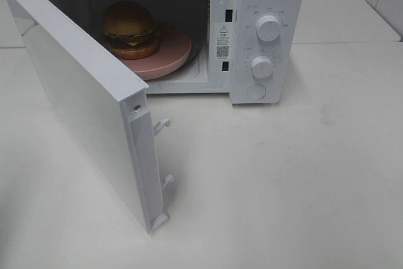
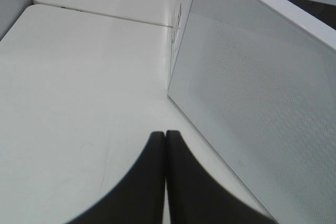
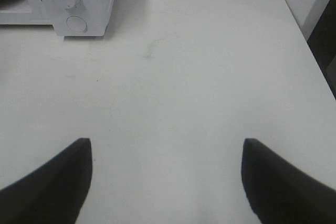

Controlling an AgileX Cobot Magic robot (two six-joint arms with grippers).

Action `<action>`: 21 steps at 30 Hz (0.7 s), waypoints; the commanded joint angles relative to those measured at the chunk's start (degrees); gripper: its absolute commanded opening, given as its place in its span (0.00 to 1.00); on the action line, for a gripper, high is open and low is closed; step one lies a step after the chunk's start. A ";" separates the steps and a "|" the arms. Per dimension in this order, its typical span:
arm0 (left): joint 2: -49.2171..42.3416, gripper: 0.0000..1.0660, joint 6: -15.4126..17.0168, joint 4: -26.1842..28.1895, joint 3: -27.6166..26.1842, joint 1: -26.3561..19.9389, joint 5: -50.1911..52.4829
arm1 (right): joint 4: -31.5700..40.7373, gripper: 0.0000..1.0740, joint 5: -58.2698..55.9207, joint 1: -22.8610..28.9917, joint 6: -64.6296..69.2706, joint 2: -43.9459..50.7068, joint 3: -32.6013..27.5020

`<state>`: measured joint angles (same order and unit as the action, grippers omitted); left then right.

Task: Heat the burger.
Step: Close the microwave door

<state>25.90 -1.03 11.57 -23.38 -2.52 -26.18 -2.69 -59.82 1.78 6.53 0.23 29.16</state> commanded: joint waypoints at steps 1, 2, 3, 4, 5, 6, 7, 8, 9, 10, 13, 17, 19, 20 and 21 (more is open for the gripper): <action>2.46 0.00 -4.64 3.32 3.90 -0.11 12.43 | 0.06 0.70 0.40 -0.46 -0.40 1.43 -0.11; 2.46 0.00 -4.64 3.32 3.90 -0.11 12.43 | 0.06 0.70 0.40 -0.46 -0.40 1.43 -0.11; 3.04 0.00 -5.50 3.72 5.04 -0.11 15.07 | 0.06 0.70 0.40 -0.46 -0.40 1.43 -0.11; 3.90 0.00 -6.47 4.24 6.99 -0.11 19.65 | 0.06 0.70 0.40 -0.46 -0.40 1.43 -0.11; 3.90 0.00 -6.47 4.24 6.99 -0.11 19.65 | 0.06 0.70 0.40 -0.46 -0.40 1.43 -0.11; 4.30 0.00 -6.42 4.35 8.02 -0.11 22.17 | 0.06 0.70 0.40 -0.46 -0.40 1.43 -0.11; 4.98 0.00 -6.36 4.47 10.14 -0.11 26.70 | 0.06 0.70 0.40 -0.46 -0.40 1.43 -0.11; 4.98 0.00 -6.36 4.47 10.14 -0.11 26.70 | 0.06 0.70 0.40 -0.46 -0.40 1.43 -0.11; 5.33 0.00 -6.36 4.53 11.00 -0.11 28.99 | 0.06 0.70 0.40 -0.46 -0.40 1.43 -0.11; 6.13 0.00 -6.25 4.53 12.20 -0.11 33.17 | 0.06 0.70 0.40 -0.46 -0.40 1.43 -0.11; 7.85 0.00 -6.13 4.53 13.41 0.00 37.47 | 0.06 0.70 0.40 -0.46 -0.40 1.43 -0.11; 11.97 0.00 -5.67 4.35 13.64 0.00 40.11 | 0.06 0.70 0.40 -0.46 -0.40 1.43 -0.11; 13.35 0.00 -5.10 4.01 13.64 0.00 40.57 | 0.06 0.70 0.40 -0.46 -0.40 1.43 -0.11; 16.16 0.00 -3.50 2.64 13.64 0.11 42.06 | 0.06 0.70 0.40 -0.46 -0.40 1.43 -0.11; 17.53 0.00 -2.52 1.78 13.64 0.52 42.97 | 0.06 0.70 0.40 -0.46 -0.40 1.43 -0.11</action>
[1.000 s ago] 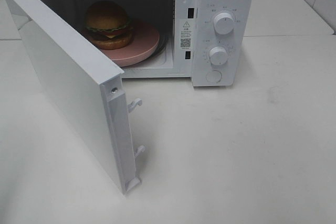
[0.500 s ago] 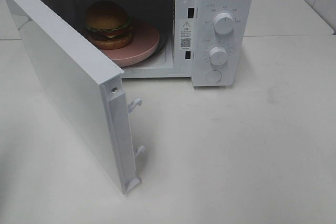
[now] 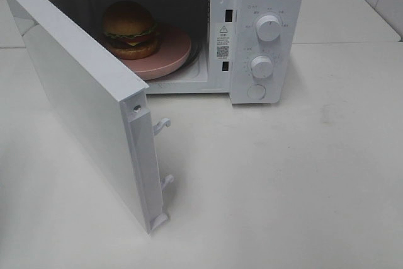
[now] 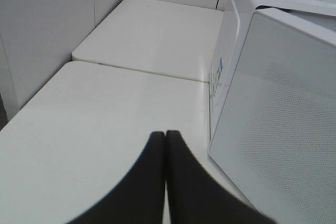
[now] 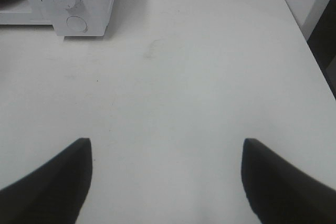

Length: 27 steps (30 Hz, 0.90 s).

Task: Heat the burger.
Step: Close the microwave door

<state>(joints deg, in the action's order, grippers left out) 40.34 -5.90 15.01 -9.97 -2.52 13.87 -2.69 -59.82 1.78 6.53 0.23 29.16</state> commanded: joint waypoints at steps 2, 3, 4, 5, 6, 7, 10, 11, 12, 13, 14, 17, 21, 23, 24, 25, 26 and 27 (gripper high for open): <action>5.39 0.00 4.64 -4.93 0.23 1.95 5.79 | 0.06 0.70 0.40 -0.46 -0.40 1.43 -0.11; 6.42 0.00 5.27 -6.76 0.23 2.81 7.10 | 0.06 0.70 0.40 -0.46 -0.40 1.43 -0.11; 6.42 0.00 5.27 -6.76 0.23 2.81 7.10 | 0.06 0.70 0.40 -0.46 -0.40 1.43 -0.11; 9.11 0.00 6.82 -11.46 0.23 4.93 9.17 | 0.06 0.70 0.40 -0.46 -0.40 1.43 -0.11; 9.11 0.00 6.82 -11.46 0.23 4.93 9.17 | 0.06 0.70 0.40 -0.46 -0.40 1.43 -0.11; 10.49 0.00 7.51 -13.75 0.23 6.02 10.26 | 0.06 0.70 0.40 -0.46 -0.40 1.43 -0.11; 14.21 0.00 10.03 -18.05 0.23 9.00 13.29 | 0.06 0.70 0.40 -0.46 -0.40 1.43 -0.11; 16.62 0.00 11.57 -19.88 0.23 10.49 15.58 | 0.06 0.70 0.40 -0.46 -0.40 1.43 -0.11; 16.62 0.00 11.57 -19.88 0.23 10.49 15.58 | 0.06 0.70 0.40 -0.46 -0.40 1.43 -0.11; 19.54 0.00 12.55 -21.03 0.23 11.63 18.39 | 0.06 0.70 0.40 -0.46 -0.40 1.43 -0.11; 19.54 0.00 12.55 -21.03 0.23 11.63 18.39 | 0.06 0.70 0.40 -0.46 -0.40 1.43 -0.11; 23.95 0.00 12.66 -21.72 0.23 13.06 22.23 | 0.06 0.70 0.40 -0.46 -0.40 1.43 -0.11; 30.37 0.00 12.66 -21.83 0.11 15.70 28.19 | 0.06 0.70 0.40 -0.46 -0.40 1.43 -0.11; 32.89 0.00 12.61 -22.00 0.06 17.42 30.42 | 0.06 0.70 0.40 -0.46 -0.40 1.43 -0.11; 34.09 0.00 12.61 -22.00 0.06 18.33 31.57 | 0.06 0.70 0.40 -0.46 -0.40 1.43 -0.11; 34.09 0.00 12.61 -22.00 0.06 18.33 31.57 | 0.06 0.70 0.40 -0.46 -0.40 1.43 -0.11; 36.21 0.00 12.55 -21.94 0.06 19.71 33.75 | 0.06 0.70 0.40 -0.46 -0.40 1.43 -0.11; 37.41 0.00 12.49 -21.94 0.00 20.51 34.95 | 0.06 0.70 0.40 -0.46 -0.40 1.43 -0.11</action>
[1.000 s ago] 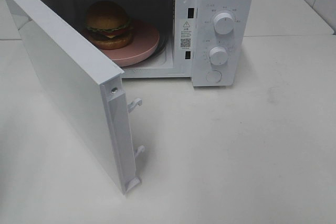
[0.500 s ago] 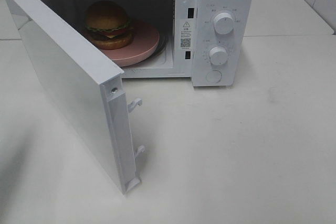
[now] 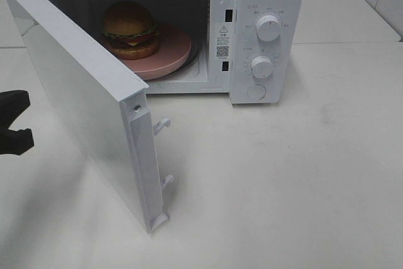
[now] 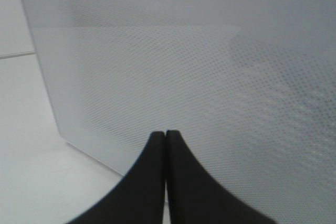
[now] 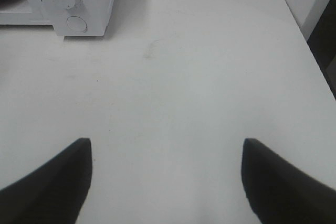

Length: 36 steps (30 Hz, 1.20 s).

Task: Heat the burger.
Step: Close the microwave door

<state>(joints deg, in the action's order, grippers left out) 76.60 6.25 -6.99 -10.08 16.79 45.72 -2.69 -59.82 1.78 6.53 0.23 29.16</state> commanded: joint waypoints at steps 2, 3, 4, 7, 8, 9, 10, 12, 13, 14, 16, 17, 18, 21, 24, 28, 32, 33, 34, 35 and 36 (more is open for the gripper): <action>3.09 0.00 0.29 0.11 0.00 2.41 5.10 | 0.06 0.70 0.40 -0.46 -0.40 1.43 -0.11; 3.09 0.00 0.29 0.11 0.00 2.41 5.10 | 0.06 0.70 0.40 -0.46 -0.40 1.43 -0.11; 5.04 0.00 0.29 0.40 -0.69 3.84 5.56 | 0.06 0.70 0.40 -0.46 -0.40 1.43 -0.11; 7.45 0.00 -0.69 1.55 -2.46 6.59 5.56 | 0.06 0.70 0.40 -0.46 -0.34 1.43 -0.11; 8.71 0.00 -1.83 2.92 -3.95 8.31 5.50 | 0.06 0.70 0.40 -0.46 -0.34 1.43 -0.11; 8.71 0.00 -1.83 2.92 -3.95 8.31 5.50 | 0.06 0.70 0.40 -0.46 -0.34 1.43 -0.11; 9.40 0.00 -2.29 3.72 -4.70 9.22 5.44 | 0.06 0.70 0.40 -0.46 -0.34 1.43 -0.11; 10.77 0.00 -3.04 4.93 -5.96 10.60 5.44 | 0.06 0.70 0.40 -0.46 -0.34 1.43 -0.11; 11.46 0.00 -3.21 5.50 -6.59 11.29 5.44 | 0.06 0.70 0.40 -0.46 -0.34 1.43 -0.11; 11.46 0.00 -3.21 5.50 -6.59 11.29 5.44 | 0.06 0.70 0.40 -0.46 -0.34 1.43 -0.11; 13.69 0.00 -3.21 7.33 -9.17 13.75 5.44 | 0.06 0.70 0.40 -0.46 -0.34 1.43 -0.11; 13.69 0.00 -3.21 7.33 -9.17 13.75 5.44 | 0.06 0.70 0.40 -0.46 -0.34 1.43 -0.11; 14.32 0.00 -3.27 7.73 -9.80 14.32 5.44 | 0.06 0.70 0.40 -0.46 -0.34 1.43 -0.11; 16.62 0.00 -3.55 10.49 -12.66 16.50 5.39 | 0.06 0.70 0.40 -0.46 -0.34 1.43 -0.11; 17.07 0.00 -3.72 11.23 -13.24 16.96 5.39 | 0.06 0.70 0.40 -0.46 -0.34 1.43 -0.11; 19.82 0.00 -5.90 15.13 -17.02 19.71 4.87 | 0.06 0.70 0.40 -0.46 -0.34 1.43 -0.11; 22.46 0.00 -7.68 19.54 -21.72 22.29 3.04 | 0.06 0.70 0.40 -0.46 -0.34 1.43 -0.11; 22.46 0.00 -7.68 19.54 -21.72 22.29 3.04 | 0.06 0.70 0.40 -0.46 -0.34 1.43 -0.11; 23.03 0.00 -8.48 20.74 -22.75 22.75 2.64 | 0.06 0.70 0.40 -0.46 -0.34 1.43 -0.11; 24.06 0.00 -10.14 22.63 -24.69 23.66 1.95 | 0.06 0.70 0.40 -0.46 -0.34 1.43 -0.11; 24.06 0.00 -10.14 22.63 -24.69 23.66 1.95 | 0.06 0.70 0.40 -0.46 -0.34 1.43 -0.11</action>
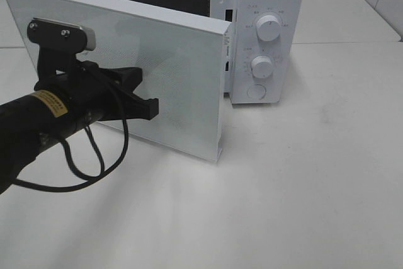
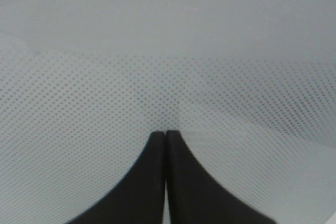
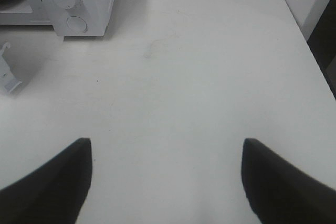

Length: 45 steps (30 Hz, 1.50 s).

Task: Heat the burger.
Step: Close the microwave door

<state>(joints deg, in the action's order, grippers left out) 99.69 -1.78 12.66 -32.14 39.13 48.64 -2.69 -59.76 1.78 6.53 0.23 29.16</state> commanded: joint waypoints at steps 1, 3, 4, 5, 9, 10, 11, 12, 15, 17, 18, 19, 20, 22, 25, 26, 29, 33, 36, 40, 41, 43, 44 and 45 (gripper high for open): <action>2.01 0.00 -3.90 4.64 -4.41 2.01 -1.09 | 0.06 0.70 0.34 -0.46 -0.34 1.43 -0.11; 2.52 0.00 -4.47 5.39 -5.33 2.23 -1.26 | 0.06 0.70 0.34 -0.46 -0.34 1.43 -0.11; 3.38 0.00 -5.21 7.05 -7.45 2.69 -2.46 | 0.06 0.70 0.34 -0.46 -0.34 1.43 -0.11; 3.38 0.00 -5.21 7.05 -7.45 2.69 -2.46 | 0.06 0.70 0.34 -0.46 -0.34 1.43 -0.11; 5.27 0.00 -6.02 10.83 -12.38 2.69 -5.67 | 0.06 0.70 0.34 -0.46 -0.34 1.43 -0.11; 5.27 0.00 -6.02 10.83 -12.38 2.69 -5.67 | 0.06 0.70 0.34 -0.46 -0.34 1.43 -0.11; 5.73 0.00 -6.25 11.40 -13.41 2.69 -5.67 | 0.06 0.70 0.34 -0.46 -0.34 1.43 -0.11; 6.59 0.00 -7.16 11.69 -15.13 2.69 -5.79 | 0.06 0.70 0.34 -0.46 -0.34 1.43 -0.11; 7.56 0.00 -7.45 11.80 -17.19 2.69 -6.82 | 0.06 0.70 0.34 -0.46 -0.34 1.43 -0.11; 9.17 0.00 -8.54 13.01 -19.82 2.69 -7.79 | 0.06 0.70 0.34 -0.46 -0.34 1.43 -0.11; 9.17 0.00 -8.54 13.01 -19.82 2.69 -7.79 | 0.06 0.70 0.34 -0.46 -0.34 1.43 -0.11; 9.68 0.00 -8.77 13.64 -20.68 2.69 -8.19 | 0.06 0.70 0.34 -0.46 -0.34 1.43 -0.11; 10.60 0.00 -8.77 15.24 -22.40 2.69 -9.00 | 0.06 0.70 0.34 -0.46 -0.34 1.43 -0.11; 11.52 0.00 -8.94 16.44 -24.47 2.69 -9.97 | 0.06 0.70 0.34 -0.46 -0.34 1.43 -0.11; 13.06 0.00 -10.31 16.96 -26.99 2.69 -9.97 | 0.06 0.70 0.34 -0.46 -0.34 1.43 -0.11; 13.06 0.00 -10.31 16.96 -26.99 2.69 -9.97 | 0.06 0.70 0.34 -0.46 -0.34 1.43 -0.11; 14.21 0.00 -11.69 17.93 -29.16 2.69 -10.20 | 0.06 0.70 0.34 -0.46 -0.34 1.43 -0.11; 15.24 0.00 -14.50 21.08 -31.91 2.69 -10.71 | 0.06 0.70 0.34 -0.46 -0.34 1.43 -0.11; 16.50 0.00 -17.70 23.78 -34.43 2.52 -11.75 | 0.06 0.70 0.34 -0.46 -0.34 1.43 -0.11; 18.16 0.00 -20.28 24.81 -38.39 2.52 -14.73 | 0.06 0.70 0.34 -0.46 -0.34 1.43 -0.11; 18.16 0.00 -20.28 24.81 -38.39 2.52 -14.73 | 0.06 0.70 0.34 -0.46 -0.34 1.43 -0.11; 18.11 0.00 -20.28 24.58 -38.73 2.52 -16.50 | 0.06 0.70 0.34 -0.46 -0.34 1.43 -0.11; 18.11 0.00 -20.28 24.58 -38.73 2.52 -16.50 | 0.06 0.70 0.34 -0.46 -0.34 1.43 -0.11; 17.76 0.00 -20.28 24.58 -38.73 2.58 -17.76 | 0.06 0.70 0.34 -0.46 -0.34 1.43 -0.11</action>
<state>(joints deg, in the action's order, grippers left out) 117.80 -21.89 35.12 -69.50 43.03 26.99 -2.69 -59.70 1.78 6.53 0.23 29.16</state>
